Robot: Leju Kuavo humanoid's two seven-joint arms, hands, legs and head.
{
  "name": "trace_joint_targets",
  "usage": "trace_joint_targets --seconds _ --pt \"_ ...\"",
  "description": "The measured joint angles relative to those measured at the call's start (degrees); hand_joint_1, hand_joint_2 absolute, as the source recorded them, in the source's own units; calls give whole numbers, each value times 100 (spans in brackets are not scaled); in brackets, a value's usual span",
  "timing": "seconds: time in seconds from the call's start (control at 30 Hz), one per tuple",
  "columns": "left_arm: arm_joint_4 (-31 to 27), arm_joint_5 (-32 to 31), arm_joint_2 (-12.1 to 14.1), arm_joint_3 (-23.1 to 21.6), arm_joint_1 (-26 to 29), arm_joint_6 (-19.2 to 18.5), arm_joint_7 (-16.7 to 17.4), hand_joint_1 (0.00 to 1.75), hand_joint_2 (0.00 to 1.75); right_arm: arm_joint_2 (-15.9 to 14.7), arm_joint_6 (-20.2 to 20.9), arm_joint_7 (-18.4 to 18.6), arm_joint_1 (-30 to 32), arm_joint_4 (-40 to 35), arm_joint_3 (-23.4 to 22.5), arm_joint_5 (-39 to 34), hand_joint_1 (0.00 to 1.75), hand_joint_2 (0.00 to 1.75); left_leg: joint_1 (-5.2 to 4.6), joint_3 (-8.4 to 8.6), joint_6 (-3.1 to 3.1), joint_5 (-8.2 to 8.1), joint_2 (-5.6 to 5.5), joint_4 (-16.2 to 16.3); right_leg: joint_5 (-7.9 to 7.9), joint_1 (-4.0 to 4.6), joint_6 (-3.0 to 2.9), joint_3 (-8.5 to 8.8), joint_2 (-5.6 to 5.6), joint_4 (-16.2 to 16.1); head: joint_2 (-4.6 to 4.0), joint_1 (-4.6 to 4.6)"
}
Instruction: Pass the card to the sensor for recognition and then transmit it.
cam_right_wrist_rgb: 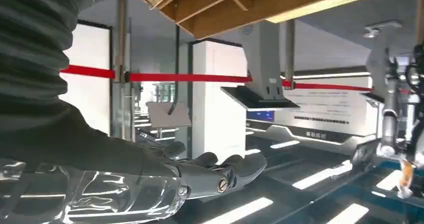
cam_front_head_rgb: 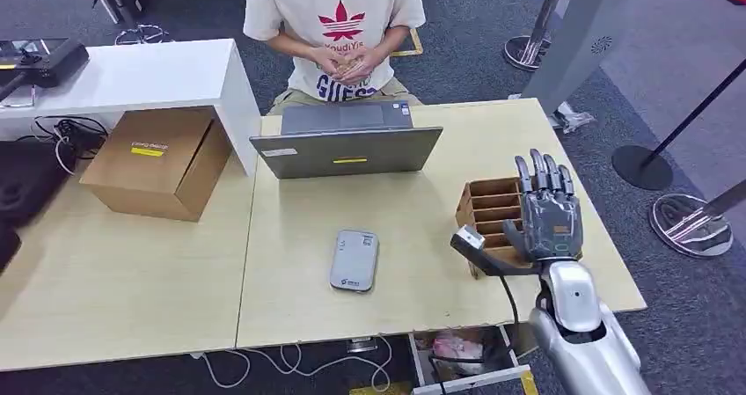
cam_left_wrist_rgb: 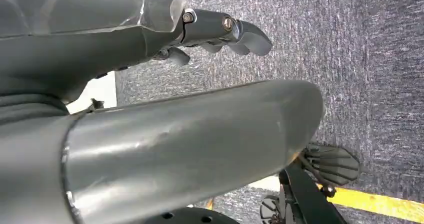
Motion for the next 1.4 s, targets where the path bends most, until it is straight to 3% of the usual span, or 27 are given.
trace_joint_targets --seconds 0.23,0.5,0.83,0.9,0.93,0.97,1.0,1.07,1.1,1.2,1.4 --pt "0 -57 9 0 -5 0 0 0 0 -129 305 181 -37 151 -151 70 0 175 0 0 0 0 0 0 0 0 0 0 0 -1 0 0" --pt "0 -103 22 0 -12 2 33 0 0 -197 1005 208 -65 197 -282 -6 0 175 0 0 0 0 0 0 0 0 0 -1 0 0 0 0" --pt "0 -122 20 0 -13 2 46 0 0 -221 1187 120 -58 199 -291 -185 0 175 0 0 0 0 0 0 0 0 0 -2 0 0 0 0" --pt "0 -138 20 0 -13 2 46 0 0 -223 1235 94 -59 208 -297 -236 9 175 0 0 0 0 0 0 0 0 0 -2 0 0 0 0" --pt "0 -138 17 0 -13 2 46 0 0 -223 1248 83 -58 214 -306 -249 23 175 0 0 0 0 0 0 0 0 0 -2 0 0 0 0" --pt "0 -138 17 0 -13 2 46 0 0 -225 1255 72 -58 221 -317 -262 12 175 0 0 0 0 0 0 0 0 0 -2 0 0 0 0" --pt "0 -142 18 0 -13 2 46 0 0 -227 1264 59 -58 221 -330 -288 14 175 0 0 0 0 0 0 0 0 0 -2 0 0 0 0" --pt "0 -153 15 0 -13 2 48 0 0 -236 1285 44 -56 223 -365 -312 42 175 0 0 0 0 0 0 0 0 0 -2 0 0 0 0" --pt "0 -153 13 0 -12 2 48 0 0 -243 1303 37 -56 223 -376 -332 17 175 0 0 0 0 0 0 0 0 0 -2 0 0 0 0" --pt "0 -160 2 0 -13 7 61 0 0 -263 1318 9 -49 225 -396 -376 0 175 0 0 0 0 0 0 0 0 0 -2 0 0 0 0" --pt "0 -201 -26 0 -20 44 133 0 0 -269 1187 -33 -29 243 -415 -393 0 175 0 -1 0 0 0 0 0 0 0 -2 0 0 0 0"
